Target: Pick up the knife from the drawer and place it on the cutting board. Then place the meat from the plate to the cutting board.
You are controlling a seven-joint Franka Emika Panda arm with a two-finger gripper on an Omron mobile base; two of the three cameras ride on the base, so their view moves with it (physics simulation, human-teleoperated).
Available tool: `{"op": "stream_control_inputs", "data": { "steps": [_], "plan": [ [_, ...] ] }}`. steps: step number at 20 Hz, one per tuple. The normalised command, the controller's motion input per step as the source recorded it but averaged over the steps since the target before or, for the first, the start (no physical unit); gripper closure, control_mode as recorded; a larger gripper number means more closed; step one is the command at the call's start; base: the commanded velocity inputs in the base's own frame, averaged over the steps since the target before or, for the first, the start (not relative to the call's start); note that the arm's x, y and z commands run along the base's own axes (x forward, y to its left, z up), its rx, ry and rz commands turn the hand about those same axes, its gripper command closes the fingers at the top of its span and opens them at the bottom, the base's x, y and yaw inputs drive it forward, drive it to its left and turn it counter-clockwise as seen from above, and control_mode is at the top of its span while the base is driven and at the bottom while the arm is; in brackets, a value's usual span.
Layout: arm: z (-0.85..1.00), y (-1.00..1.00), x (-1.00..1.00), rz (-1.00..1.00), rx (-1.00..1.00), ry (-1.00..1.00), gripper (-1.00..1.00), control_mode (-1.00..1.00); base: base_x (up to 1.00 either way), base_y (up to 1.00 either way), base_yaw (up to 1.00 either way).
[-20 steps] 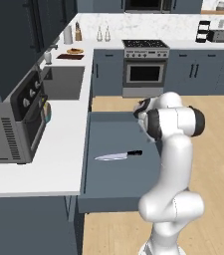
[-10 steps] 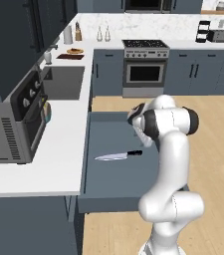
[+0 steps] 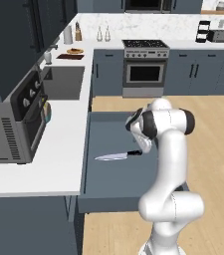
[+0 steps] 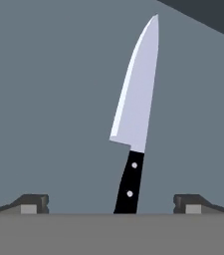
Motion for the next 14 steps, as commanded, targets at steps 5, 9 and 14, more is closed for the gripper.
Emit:
{"op": "stream_control_inputs", "data": {
  "steps": [5, 9, 14],
  "plan": [
    [-0.26, 0.0, 0.14, 0.0, 0.0, 0.0, -1.0, -1.0, 0.0, 0.0, 0.0],
    [-0.22, 0.0, 0.32, 0.0, 0.0, 0.0, -1.0, -1.0, 0.0, 0.0, 0.0],
    [-0.2, -0.01, 0.23, 0.0, 0.0, 0.0, -1.0, -1.0, 0.0, 0.0, 0.0]
  ]
}}
